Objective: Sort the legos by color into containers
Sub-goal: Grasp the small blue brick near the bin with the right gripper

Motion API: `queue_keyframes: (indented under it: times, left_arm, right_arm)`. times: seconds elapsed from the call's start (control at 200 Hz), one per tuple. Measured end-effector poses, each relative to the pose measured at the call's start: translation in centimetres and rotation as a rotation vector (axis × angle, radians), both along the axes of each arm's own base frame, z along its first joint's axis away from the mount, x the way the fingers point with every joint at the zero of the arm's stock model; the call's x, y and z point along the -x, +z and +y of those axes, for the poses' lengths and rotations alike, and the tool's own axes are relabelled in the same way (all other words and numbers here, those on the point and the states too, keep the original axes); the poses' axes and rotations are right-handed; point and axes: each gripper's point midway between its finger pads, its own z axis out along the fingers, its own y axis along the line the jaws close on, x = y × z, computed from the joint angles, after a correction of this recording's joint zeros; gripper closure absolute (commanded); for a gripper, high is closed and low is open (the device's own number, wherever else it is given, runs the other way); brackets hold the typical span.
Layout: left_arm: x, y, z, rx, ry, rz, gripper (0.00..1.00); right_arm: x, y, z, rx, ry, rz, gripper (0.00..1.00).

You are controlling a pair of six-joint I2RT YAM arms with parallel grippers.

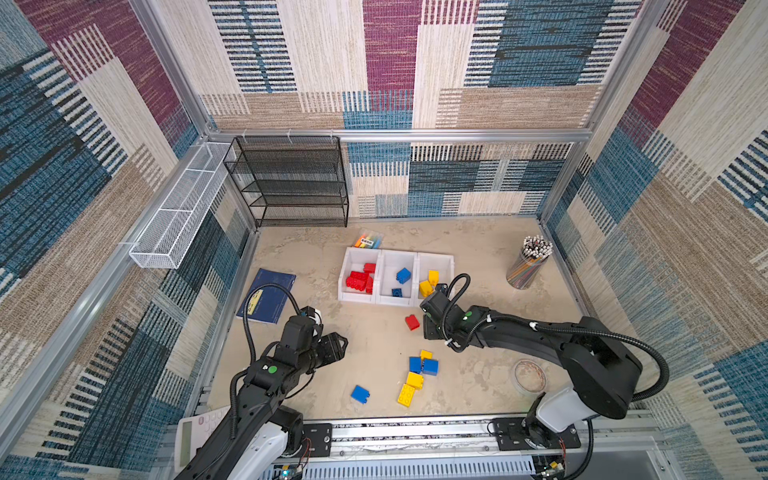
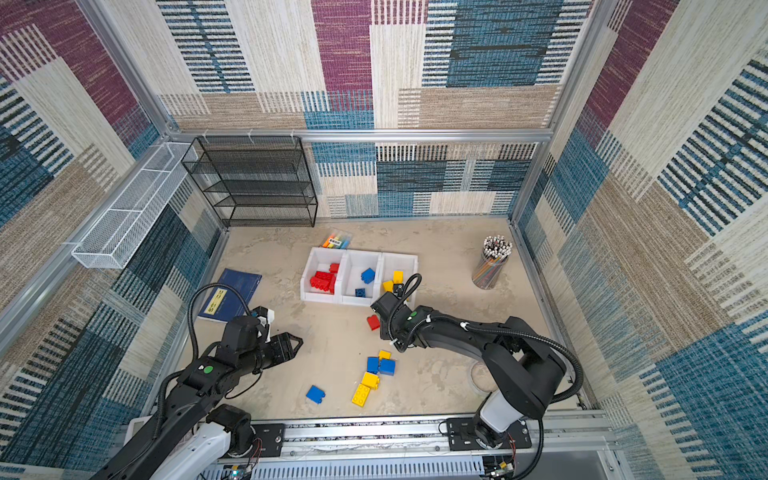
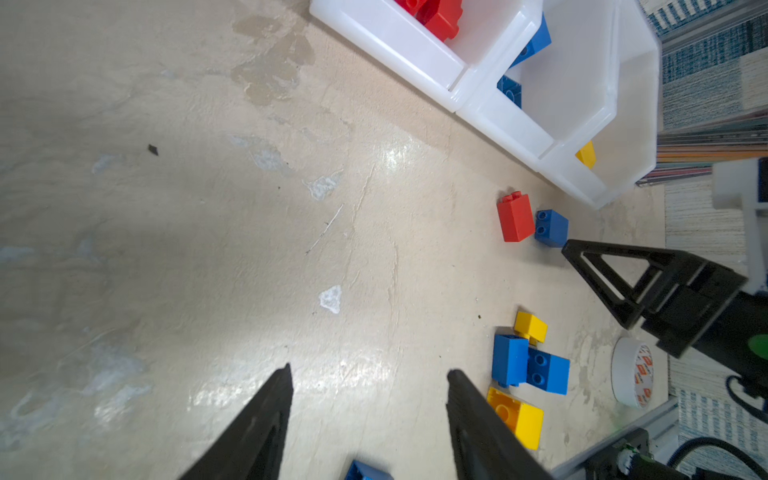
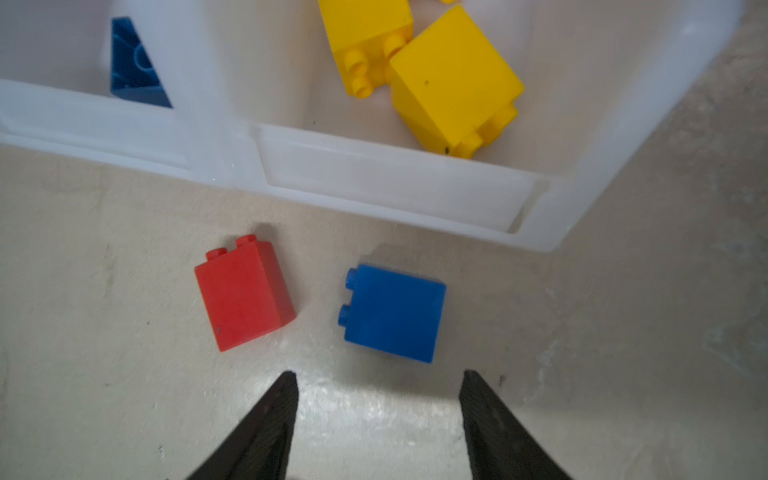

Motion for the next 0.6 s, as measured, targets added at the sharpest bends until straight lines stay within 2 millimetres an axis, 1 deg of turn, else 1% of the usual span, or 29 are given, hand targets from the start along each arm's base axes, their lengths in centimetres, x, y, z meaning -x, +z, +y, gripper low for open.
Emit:
queue_keyframes:
  times: [0.2, 0.356, 0.486, 0.601]
  left_arm:
    - [0.6, -0.2, 0.1, 0.006, 0.007, 0.018, 0.38]
    - [0.8, -0.2, 0.2, 0.011, 0.01, 0.013, 0.38]
    - [0.9, -0.3, 0.2, 0.012, 0.012, 0.017, 0.38]
    - [1.0, -0.4, 0.3, 0.012, 0.013, 0.02, 0.38]
  right_arm:
    - [-1.4, -1.0, 0.0, 0.028, -0.027, 0.002, 0.35]
    - [-1.9, -1.4, 0.1, 0.038, -0.028, 0.006, 0.37]
    - [-2.1, -1.8, 0.1, 0.048, -0.029, 0.01, 0.43]
    - [-2.1, -2.1, -0.1, 0.06, -0.028, 0.013, 0.47]
